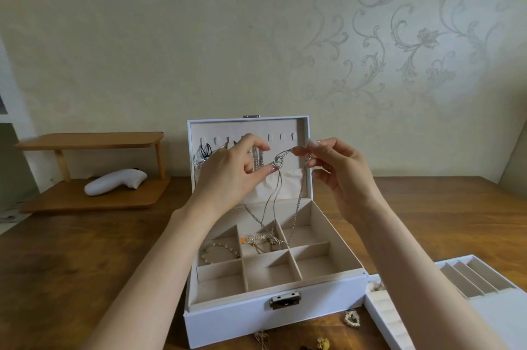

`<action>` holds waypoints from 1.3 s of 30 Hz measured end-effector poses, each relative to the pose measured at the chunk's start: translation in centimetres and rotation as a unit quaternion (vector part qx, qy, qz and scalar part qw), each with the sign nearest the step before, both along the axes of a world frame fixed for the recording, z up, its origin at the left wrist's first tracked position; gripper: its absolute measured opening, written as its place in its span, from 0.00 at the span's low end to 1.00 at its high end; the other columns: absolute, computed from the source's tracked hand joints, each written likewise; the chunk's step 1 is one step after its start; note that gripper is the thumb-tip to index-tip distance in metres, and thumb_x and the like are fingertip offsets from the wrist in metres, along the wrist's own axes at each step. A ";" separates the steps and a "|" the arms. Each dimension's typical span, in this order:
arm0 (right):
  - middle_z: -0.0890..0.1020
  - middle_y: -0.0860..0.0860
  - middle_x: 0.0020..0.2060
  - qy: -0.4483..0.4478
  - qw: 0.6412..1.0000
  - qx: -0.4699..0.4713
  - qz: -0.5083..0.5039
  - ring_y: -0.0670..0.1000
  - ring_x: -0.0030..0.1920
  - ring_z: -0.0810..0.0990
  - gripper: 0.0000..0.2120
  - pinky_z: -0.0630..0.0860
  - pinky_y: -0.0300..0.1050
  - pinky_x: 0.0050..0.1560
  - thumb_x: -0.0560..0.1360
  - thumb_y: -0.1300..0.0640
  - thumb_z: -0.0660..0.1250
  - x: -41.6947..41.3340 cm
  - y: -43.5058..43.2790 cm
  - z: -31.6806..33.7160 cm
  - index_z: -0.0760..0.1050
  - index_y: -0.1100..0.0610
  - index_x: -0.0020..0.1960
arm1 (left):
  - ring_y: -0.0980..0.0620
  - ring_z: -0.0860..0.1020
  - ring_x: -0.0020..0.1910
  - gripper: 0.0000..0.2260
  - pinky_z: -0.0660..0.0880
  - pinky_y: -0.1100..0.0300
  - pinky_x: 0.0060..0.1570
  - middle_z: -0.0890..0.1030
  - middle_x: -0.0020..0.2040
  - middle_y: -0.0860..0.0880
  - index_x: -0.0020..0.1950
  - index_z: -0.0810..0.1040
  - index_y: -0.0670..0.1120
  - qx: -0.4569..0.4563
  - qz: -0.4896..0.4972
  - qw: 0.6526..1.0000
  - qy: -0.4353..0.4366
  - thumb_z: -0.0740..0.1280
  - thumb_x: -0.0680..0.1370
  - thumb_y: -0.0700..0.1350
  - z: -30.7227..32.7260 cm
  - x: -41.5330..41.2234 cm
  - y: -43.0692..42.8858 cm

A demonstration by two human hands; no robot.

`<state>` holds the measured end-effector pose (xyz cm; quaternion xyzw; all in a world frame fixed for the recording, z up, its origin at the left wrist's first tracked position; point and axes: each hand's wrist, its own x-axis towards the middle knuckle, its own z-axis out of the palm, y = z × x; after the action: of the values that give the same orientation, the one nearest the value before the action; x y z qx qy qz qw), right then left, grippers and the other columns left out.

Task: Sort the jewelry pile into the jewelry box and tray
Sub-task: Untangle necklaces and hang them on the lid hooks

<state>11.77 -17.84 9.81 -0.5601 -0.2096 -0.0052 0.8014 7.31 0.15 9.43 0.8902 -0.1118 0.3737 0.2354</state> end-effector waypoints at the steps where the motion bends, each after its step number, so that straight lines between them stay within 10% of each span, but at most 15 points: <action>1: 0.84 0.51 0.33 -0.001 1.000 -0.001 0.002 0.47 0.39 0.79 0.10 0.65 0.39 0.36 0.69 0.56 0.70 0.0 0.0 0.0 0.70 0.56 0.34 | 0.56 0.66 0.23 0.05 0.68 0.64 0.36 0.68 0.21 0.55 0.48 0.77 0.51 -0.005 -0.004 1.000 0.002 0.71 0.74 0.47 0.0 0.0 0.0; 14: 0.84 0.58 0.37 0.006 0.997 0.045 0.064 0.49 0.32 0.82 0.07 0.79 0.39 0.34 0.67 0.60 0.68 0.1 0.0 -0.3 0.70 0.59 0.39 | 0.42 0.79 0.38 0.13 0.75 0.52 0.46 0.83 0.33 0.45 0.39 0.83 0.52 -0.121 -0.104 0.982 0.100 0.63 0.69 0.58 0.3 -0.4 0.0; 19: 0.84 0.58 0.37 -0.001 0.996 0.044 0.078 0.51 0.34 0.82 0.06 0.80 0.41 0.38 0.68 0.59 0.67 0.3 -0.1 -0.5 0.71 0.59 0.41 | 0.65 0.74 0.28 0.02 0.73 0.56 0.61 0.76 0.22 0.60 0.44 0.83 0.48 -0.103 -0.101 0.983 0.111 0.71 0.74 0.45 0.1 -0.4 -0.1; 31: 0.75 0.61 0.31 -0.173 0.946 -0.274 -0.014 0.48 0.32 0.69 0.04 0.67 0.42 0.35 0.67 0.61 0.76 0.3 0.8 -1.5 0.83 0.56 0.42 | 0.56 0.64 0.23 0.06 0.76 0.52 0.52 0.67 0.20 0.55 0.40 0.75 0.51 -0.027 -0.079 0.994 0.069 0.70 0.74 0.42 -0.2 -0.1 0.1; 39: 0.80 0.57 0.36 -0.190 0.963 -0.193 -0.011 0.54 0.37 0.77 0.10 0.73 0.44 0.41 0.67 0.70 0.73 0.7 0.5 -1.6 0.79 0.56 0.35 | 0.59 0.63 0.22 0.07 0.72 0.62 0.47 0.65 0.17 0.56 0.37 0.77 0.46 -0.106 -0.086 0.979 0.149 0.73 0.72 0.45 -0.1 0.3 0.5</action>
<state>12.49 -17.38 8.24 -0.6954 -0.3486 -0.0799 0.6233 7.60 0.61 9.28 0.8929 -0.1109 0.2252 0.3737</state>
